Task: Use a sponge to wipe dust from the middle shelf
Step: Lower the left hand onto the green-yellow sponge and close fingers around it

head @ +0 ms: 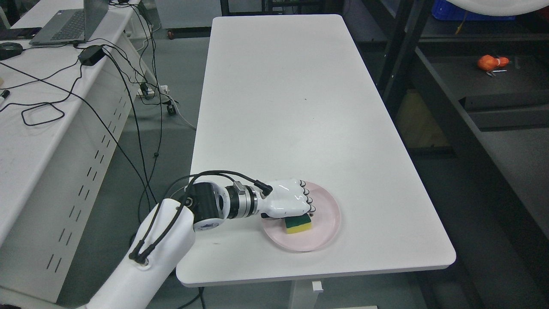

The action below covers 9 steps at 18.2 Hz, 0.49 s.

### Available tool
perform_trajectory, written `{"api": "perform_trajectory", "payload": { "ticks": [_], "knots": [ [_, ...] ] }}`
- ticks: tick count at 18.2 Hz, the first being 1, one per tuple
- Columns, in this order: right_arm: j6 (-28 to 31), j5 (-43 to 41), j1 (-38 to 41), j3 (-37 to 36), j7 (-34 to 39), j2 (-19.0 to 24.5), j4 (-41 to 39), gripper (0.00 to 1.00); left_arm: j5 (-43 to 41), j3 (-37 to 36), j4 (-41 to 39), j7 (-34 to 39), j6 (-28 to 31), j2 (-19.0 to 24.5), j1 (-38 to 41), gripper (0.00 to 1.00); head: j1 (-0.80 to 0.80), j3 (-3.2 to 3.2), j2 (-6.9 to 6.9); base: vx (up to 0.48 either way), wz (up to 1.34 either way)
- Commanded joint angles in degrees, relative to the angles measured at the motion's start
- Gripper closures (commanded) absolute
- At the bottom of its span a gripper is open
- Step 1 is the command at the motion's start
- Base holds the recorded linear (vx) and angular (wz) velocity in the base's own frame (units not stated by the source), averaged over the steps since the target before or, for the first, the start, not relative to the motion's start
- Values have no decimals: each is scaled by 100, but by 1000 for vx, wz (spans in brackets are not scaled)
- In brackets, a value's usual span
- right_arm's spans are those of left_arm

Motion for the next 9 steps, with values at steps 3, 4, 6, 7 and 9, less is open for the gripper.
{"api": "perform_trajectory", "payload": {
  "ticks": [3, 4, 6, 7, 9],
  "knots": [
    [420, 0, 0, 0, 4, -100, -100, 0, 73, 170, 203, 15, -61, -111, 63, 53, 0, 0, 0, 0, 0],
    [420, 0, 0, 0, 4, -100, -100, 0, 73, 241, 202, 15, -69, -129, 142, 52, 0, 0, 0, 0, 0],
    [420, 0, 0, 0, 4, -100, -100, 0, 82, 434, 202, 33, -87, -129, 300, 52, 0, 0, 0, 0, 0],
    [420, 0, 0, 0, 4, -100, -100, 0, 73, 496, 194, 33, -87, -129, 353, 53, 0, 0, 0, 0, 0],
    [420, 0, 0, 0, 4, -100, -100, 0, 73, 662, 176, 24, -61, -138, 362, 56, 0, 0, 0, 0, 0]
  ]
}}
